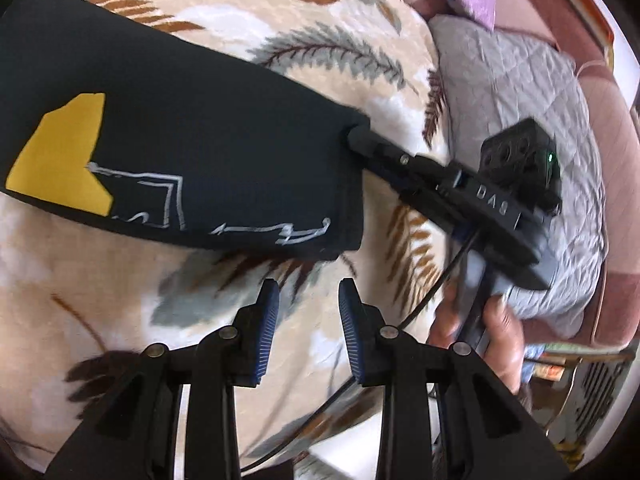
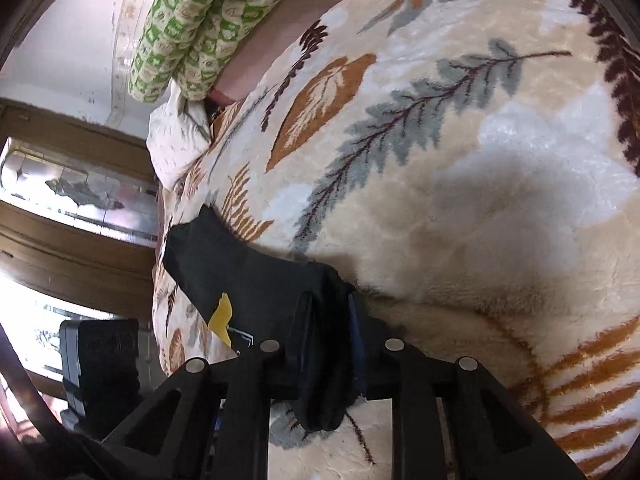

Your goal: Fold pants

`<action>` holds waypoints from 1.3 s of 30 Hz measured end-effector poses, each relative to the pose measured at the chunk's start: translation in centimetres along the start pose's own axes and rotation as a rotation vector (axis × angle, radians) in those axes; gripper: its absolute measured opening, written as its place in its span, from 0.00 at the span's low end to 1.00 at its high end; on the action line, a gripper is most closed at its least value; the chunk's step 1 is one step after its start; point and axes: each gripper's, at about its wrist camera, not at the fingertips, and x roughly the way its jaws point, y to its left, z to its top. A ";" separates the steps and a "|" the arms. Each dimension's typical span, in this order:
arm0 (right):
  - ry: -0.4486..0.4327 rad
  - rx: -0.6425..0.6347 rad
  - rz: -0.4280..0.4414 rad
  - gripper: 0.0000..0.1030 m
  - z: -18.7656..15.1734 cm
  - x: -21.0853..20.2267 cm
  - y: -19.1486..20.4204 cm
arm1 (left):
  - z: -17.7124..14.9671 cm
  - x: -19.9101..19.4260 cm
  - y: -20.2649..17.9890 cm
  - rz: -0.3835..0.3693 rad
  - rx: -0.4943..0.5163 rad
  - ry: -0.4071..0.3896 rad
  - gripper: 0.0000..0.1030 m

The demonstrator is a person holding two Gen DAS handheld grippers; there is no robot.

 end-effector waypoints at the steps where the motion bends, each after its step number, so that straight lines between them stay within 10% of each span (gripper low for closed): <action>1: -0.004 0.006 0.000 0.19 0.0 0.0 -0.1 | -0.1 0.1 0.2 0.002 -0.027 -0.024 0.27; 17: -0.002 0.047 0.026 0.27 -0.1 0.1 -1.0 | -0.7 1.5 5.3 -0.151 -0.421 -0.136 0.27; 35: 0.004 0.103 0.118 0.43 1.2 2.2 -1.4 | 0.8 2.3 4.5 -0.112 -0.398 -0.197 0.27; 39: 0.012 0.054 0.071 0.22 1.1 2.0 -0.7 | 1.0 2.4 4.1 -0.092 -0.366 -0.177 0.26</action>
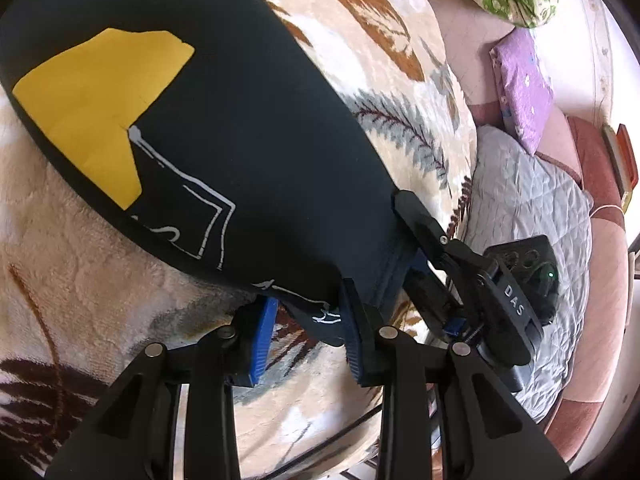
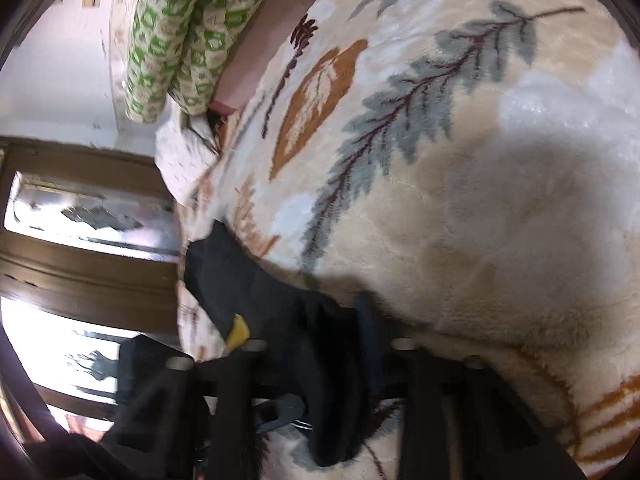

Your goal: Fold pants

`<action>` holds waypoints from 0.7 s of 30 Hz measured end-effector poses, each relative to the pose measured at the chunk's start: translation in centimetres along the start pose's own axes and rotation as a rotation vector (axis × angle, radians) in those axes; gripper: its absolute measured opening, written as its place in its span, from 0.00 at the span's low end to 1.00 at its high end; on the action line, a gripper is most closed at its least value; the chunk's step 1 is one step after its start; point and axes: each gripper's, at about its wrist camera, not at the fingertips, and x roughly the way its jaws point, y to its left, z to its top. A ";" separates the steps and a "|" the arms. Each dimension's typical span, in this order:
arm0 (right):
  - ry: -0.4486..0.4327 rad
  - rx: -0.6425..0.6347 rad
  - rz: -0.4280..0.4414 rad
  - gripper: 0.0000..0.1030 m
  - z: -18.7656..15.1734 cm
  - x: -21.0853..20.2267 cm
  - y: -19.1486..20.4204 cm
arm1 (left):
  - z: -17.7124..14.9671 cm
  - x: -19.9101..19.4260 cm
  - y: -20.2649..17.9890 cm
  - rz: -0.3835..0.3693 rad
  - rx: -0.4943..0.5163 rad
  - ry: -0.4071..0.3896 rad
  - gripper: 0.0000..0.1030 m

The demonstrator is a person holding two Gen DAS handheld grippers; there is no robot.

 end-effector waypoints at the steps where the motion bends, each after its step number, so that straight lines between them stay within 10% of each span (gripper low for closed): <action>1: -0.007 -0.006 -0.006 0.22 -0.1 -0.2 0.2 | 0.2 0.1 0.0 0.004 -0.003 0.009 0.23; 21: -0.008 0.028 -0.157 0.19 0.0 -0.7 1.7 | 1.0 0.5 1.4 -0.069 -0.041 0.111 0.10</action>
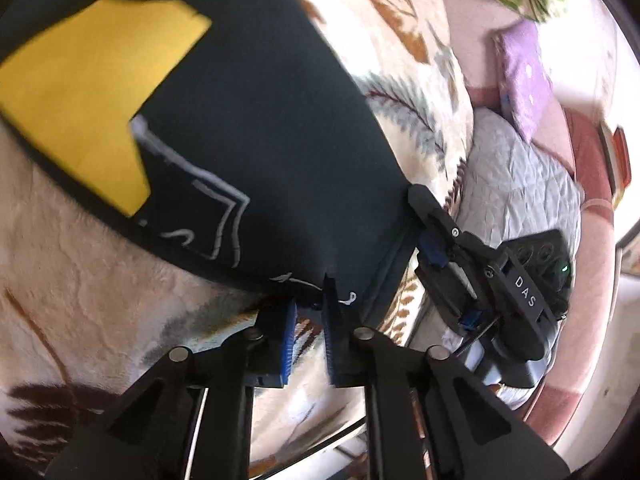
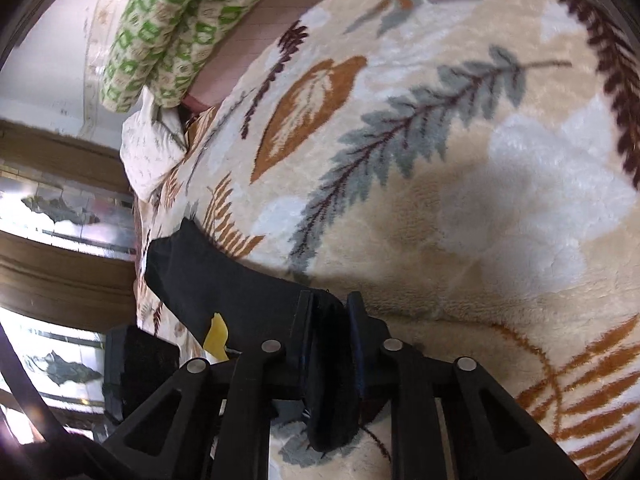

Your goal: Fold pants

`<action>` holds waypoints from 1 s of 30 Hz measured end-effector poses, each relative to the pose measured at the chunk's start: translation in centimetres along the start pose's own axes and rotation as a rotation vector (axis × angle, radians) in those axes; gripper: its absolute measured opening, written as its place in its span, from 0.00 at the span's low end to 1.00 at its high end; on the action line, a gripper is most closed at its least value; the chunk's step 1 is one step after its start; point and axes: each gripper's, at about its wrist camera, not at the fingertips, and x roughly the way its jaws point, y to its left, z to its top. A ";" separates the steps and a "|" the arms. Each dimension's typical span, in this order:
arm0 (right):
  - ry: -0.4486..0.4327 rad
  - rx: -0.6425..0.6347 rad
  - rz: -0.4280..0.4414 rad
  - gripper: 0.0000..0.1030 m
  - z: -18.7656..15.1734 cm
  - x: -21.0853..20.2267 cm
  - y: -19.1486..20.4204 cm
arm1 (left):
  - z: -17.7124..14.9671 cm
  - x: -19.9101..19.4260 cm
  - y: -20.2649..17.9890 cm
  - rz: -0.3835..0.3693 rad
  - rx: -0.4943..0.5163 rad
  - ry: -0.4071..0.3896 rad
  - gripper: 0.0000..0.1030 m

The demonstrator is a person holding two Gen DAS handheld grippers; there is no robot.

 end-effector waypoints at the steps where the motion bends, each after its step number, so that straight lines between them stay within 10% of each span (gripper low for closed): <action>1: 0.000 0.019 0.014 0.19 0.0 0.2 -0.5 | -0.1 0.1 0.3 -0.009 -0.021 -0.015 0.10; 8: -0.030 -0.038 -0.038 0.13 -0.1 0.2 0.1 | -0.3 0.4 -1.8 0.077 0.109 -0.036 0.07; 30: -0.043 -0.133 -0.168 0.10 -0.6 -2.2 8.7 | 1.5 -4.0 -0.6 -0.109 0.044 0.054 0.06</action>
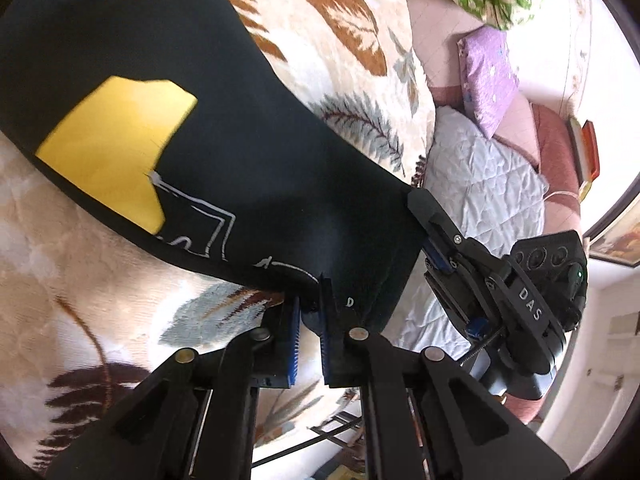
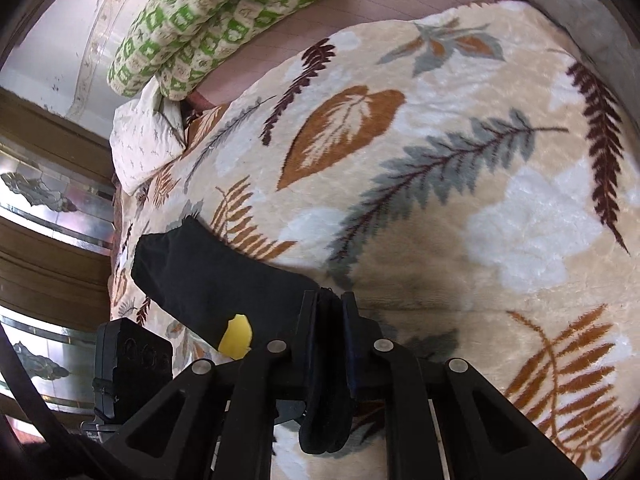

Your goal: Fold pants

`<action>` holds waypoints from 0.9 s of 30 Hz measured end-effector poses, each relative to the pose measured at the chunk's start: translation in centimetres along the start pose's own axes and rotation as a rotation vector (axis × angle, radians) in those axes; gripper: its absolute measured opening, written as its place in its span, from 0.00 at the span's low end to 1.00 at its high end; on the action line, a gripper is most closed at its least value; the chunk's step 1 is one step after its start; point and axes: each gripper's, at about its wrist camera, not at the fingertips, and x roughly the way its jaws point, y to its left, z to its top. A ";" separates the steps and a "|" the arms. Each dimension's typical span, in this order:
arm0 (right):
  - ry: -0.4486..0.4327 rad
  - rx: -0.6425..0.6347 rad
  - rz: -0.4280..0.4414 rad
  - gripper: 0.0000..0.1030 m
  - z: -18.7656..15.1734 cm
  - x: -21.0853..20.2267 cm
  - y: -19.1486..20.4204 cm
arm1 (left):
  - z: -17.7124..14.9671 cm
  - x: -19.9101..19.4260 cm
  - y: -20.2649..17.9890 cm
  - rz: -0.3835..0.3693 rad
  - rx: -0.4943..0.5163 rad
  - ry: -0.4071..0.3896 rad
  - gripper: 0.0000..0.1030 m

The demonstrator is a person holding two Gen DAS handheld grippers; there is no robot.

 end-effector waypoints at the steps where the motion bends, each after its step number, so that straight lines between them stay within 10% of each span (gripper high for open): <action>1: 0.002 -0.006 -0.005 0.10 0.1 0.1 0.4 | 0.2 -0.3 0.1 -0.012 -0.009 0.003 0.06; 27: 0.114 -0.089 0.008 0.09 1.7 9.1 10.7 | 5.1 -7.2 6.8 -0.102 -0.168 -0.076 0.06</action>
